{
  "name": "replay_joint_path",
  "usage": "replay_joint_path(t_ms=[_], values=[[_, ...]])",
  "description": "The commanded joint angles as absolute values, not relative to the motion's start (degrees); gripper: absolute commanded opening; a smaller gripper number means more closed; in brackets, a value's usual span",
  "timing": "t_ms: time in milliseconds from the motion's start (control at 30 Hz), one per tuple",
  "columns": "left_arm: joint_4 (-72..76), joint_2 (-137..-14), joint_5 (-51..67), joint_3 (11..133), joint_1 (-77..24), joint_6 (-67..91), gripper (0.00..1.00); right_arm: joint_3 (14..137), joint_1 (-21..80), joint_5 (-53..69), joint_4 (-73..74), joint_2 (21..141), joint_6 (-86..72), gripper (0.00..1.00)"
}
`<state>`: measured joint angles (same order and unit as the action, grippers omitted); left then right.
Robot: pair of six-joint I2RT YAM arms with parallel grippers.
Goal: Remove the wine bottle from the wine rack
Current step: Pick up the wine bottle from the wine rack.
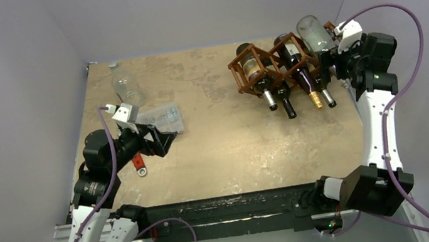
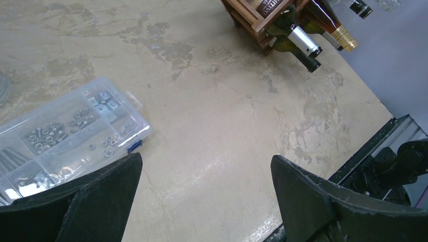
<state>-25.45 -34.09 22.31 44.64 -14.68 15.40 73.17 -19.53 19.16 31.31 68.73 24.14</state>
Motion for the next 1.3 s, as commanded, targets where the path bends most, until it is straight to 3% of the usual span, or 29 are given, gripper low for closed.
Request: replay_joint_path(t_ms=[0,767,1067,1267], values=[[-24.69,-34.25,23.10,44.97,-14.94,15.00,1.00,74.88,-21.60,23.01,29.75,71.01,28.30,0.99],[-24.43,-34.28,23.54,44.82,-14.94,15.23,1.00,84.00,-22.97,30.83,38.55,84.92,35.95,0.99],[-24.42,-34.19,23.53,44.82,-14.96,15.21,1.00,84.57,-23.02,26.61,38.25,88.20,34.74,0.99],[-24.30,-34.19,23.56,44.82,-14.94,15.29,1.00,83.33,-23.07,24.44,35.77,89.60,32.79,0.94]])
